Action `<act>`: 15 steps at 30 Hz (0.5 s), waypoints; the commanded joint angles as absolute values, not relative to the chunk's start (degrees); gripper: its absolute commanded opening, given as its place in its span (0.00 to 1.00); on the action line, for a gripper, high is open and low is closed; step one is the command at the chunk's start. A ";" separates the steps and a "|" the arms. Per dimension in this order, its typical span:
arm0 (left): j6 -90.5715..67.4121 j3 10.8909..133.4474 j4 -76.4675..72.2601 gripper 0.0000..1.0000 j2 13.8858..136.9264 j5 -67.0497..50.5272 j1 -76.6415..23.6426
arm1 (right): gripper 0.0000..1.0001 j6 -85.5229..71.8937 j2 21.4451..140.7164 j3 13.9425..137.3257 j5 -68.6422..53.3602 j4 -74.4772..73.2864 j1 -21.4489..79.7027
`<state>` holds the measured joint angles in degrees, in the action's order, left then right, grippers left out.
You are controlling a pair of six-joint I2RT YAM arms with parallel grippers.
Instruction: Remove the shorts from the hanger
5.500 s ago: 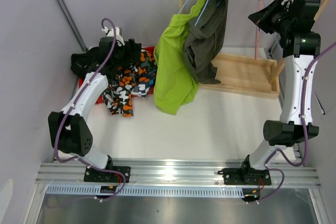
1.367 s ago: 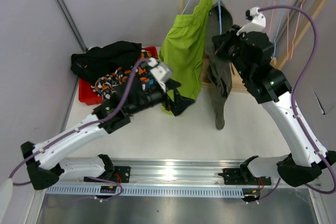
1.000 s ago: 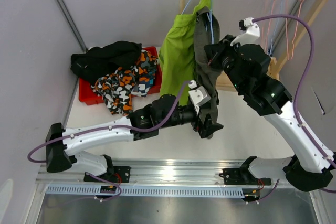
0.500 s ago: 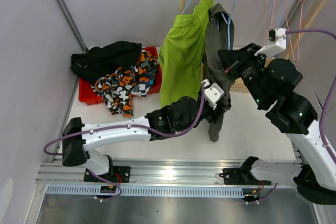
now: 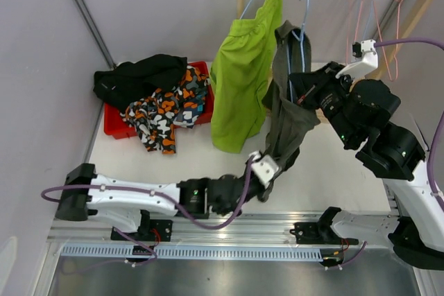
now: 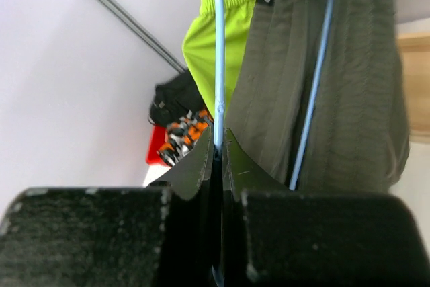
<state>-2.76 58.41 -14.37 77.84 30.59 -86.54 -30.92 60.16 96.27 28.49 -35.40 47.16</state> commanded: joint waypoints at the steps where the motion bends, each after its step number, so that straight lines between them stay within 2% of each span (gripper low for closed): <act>1: -7.81 50.39 -13.98 0.00 69.55 38.40 -94.12 | 0.00 -26.46 61.08 103.70 32.78 -28.56 47.02; 6: -11.16 45.27 -9.85 0.00 64.43 44.29 -97.12 | 0.00 -24.88 61.79 106.08 33.40 -28.83 47.02; 10: -8.70 46.67 -6.52 0.00 67.83 48.68 -98.87 | 0.00 -20.66 63.63 109.94 37.08 -27.78 46.41; 15: -10.55 45.53 -8.60 0.00 68.82 52.73 -100.46 | 0.00 -21.00 71.88 122.50 32.71 -36.89 42.45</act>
